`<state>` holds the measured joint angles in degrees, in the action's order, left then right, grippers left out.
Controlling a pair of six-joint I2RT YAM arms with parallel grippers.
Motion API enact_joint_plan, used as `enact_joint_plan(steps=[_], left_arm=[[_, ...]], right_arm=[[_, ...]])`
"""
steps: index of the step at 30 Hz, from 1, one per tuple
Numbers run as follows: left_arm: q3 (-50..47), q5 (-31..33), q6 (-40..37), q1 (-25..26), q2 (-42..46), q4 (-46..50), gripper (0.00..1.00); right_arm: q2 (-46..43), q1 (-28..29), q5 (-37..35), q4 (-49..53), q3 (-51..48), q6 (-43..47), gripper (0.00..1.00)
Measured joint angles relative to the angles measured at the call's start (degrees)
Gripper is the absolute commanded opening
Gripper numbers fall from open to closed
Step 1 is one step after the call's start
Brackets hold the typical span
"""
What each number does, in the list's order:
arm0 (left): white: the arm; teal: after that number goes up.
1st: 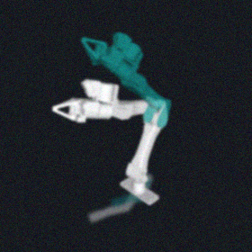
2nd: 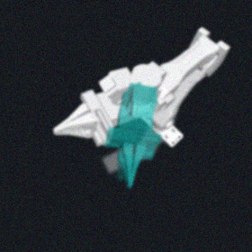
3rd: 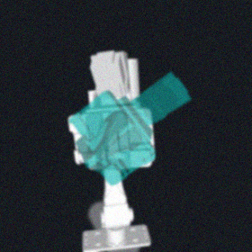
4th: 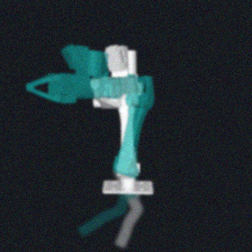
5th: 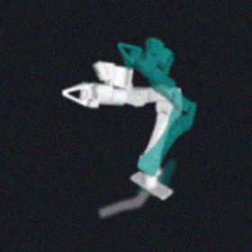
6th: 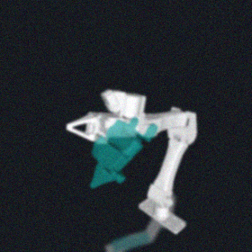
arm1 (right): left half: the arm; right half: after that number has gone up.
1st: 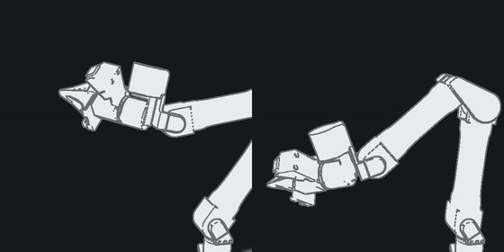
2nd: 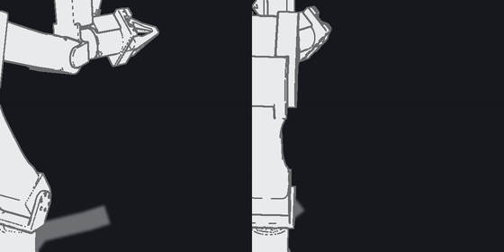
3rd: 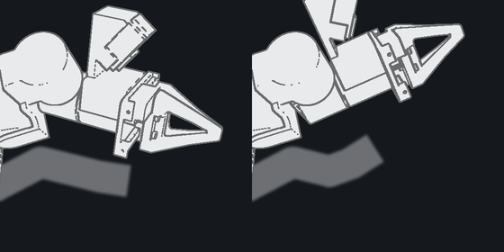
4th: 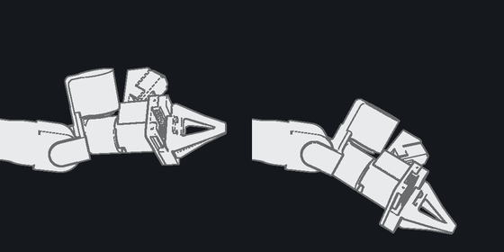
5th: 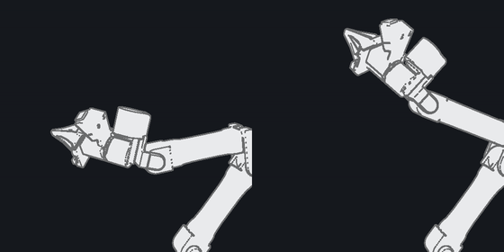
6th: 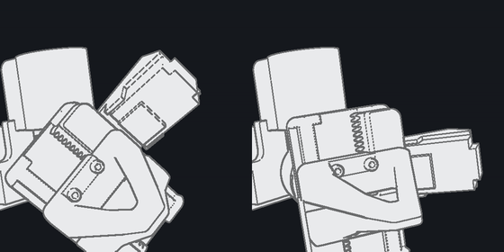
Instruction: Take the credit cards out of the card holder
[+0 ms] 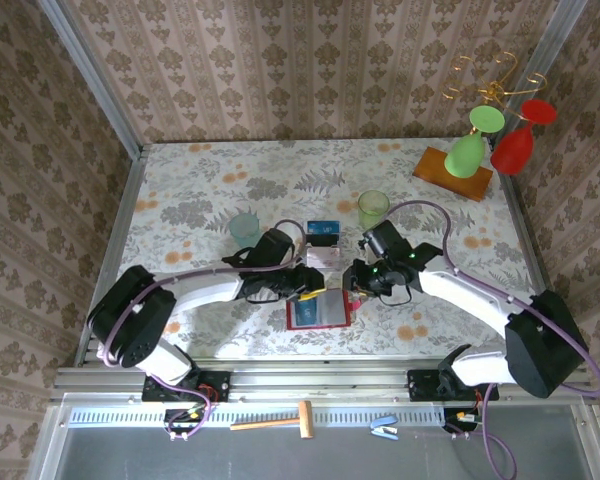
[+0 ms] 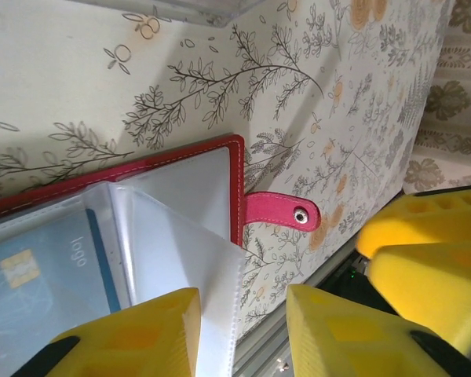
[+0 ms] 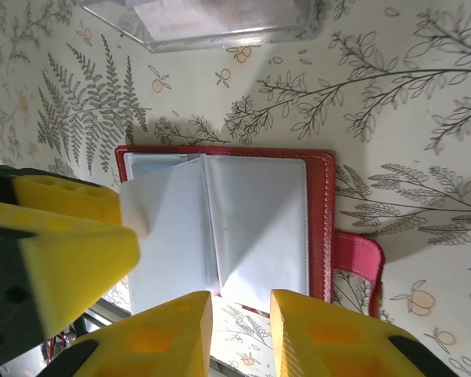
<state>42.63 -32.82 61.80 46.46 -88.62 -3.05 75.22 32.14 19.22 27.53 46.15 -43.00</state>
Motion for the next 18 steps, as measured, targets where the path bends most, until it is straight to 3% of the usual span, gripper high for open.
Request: enact_joint_plan(steps=[18], left_arm=[[5.46,-0.74,1.49,4.11,-10.86,-4.59,0.43]], right_arm=[[-2.25,-1.99,-1.27,3.28,-3.58,1.55,0.32]])
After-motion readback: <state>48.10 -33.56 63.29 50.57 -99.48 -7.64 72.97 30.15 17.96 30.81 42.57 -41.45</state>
